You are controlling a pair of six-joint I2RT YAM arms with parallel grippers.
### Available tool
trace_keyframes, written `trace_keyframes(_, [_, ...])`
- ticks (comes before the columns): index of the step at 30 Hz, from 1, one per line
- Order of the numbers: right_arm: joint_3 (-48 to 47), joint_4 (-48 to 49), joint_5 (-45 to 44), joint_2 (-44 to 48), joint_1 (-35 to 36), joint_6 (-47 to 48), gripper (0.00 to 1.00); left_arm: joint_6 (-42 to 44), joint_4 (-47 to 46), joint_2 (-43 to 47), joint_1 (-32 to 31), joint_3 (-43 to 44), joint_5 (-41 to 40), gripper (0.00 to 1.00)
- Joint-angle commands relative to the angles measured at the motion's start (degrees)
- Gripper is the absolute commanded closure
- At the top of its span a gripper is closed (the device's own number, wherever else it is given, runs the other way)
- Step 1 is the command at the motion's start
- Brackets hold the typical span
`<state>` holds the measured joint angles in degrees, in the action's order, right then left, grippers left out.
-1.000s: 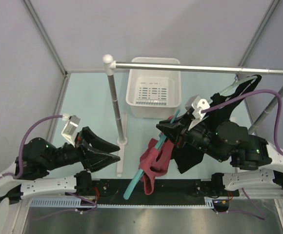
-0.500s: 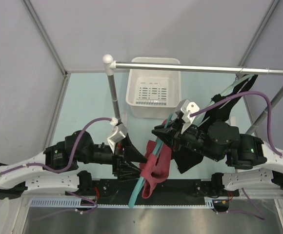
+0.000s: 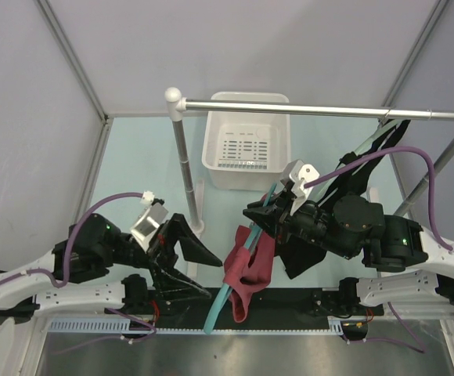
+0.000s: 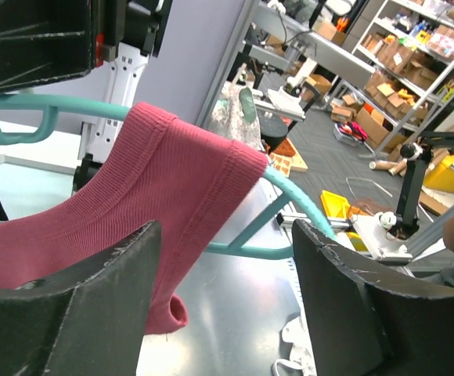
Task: Remove the tank top from the hanger
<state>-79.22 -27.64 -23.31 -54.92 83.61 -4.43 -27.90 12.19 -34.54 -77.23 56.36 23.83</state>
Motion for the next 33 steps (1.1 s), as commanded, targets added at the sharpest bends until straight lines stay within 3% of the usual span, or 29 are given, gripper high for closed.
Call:
trace_keyframes(1, [-2.69, 3.11, 0.46, 0.51, -0.12, -0.15, 1.00, 1.36, -1.73, -3.59, -0.20, 0.94, 1.92, 0.30])
trace_keyframes(9, [-2.96, 3.65, 1.43, -0.46, -0.12, -0.23, 1.00, 0.74, -1.02, -4.92, -0.20, 2.18, -1.68, 0.47])
trace_keyframes(15, [-2.78, 3.56, 0.81, -0.37, -0.03, 0.29, 1.00, 0.48, 0.90, -3.34, -0.29, 3.67, -4.93, 0.76])
trace_keyframes(18, [-3.04, 2.86, -0.94, -0.80, -0.12, 0.99, 1.00, 1.00, 3.53, -1.50, -0.20, 4.72, -7.57, 0.99])
trace_keyframes(26, [-6.20, -2.77, -12.36, -4.67, -0.12, 2.75, 1.00, 1.62, 5.31, 5.80, -0.20, 4.64, -12.76, 1.00])
trace_keyframes(33, [-7.00, -1.11, -30.45, -7.49, -0.29, 1.79, 1.00, 1.19, 5.92, 9.75, -0.29, 3.76, -13.47, 1.00])
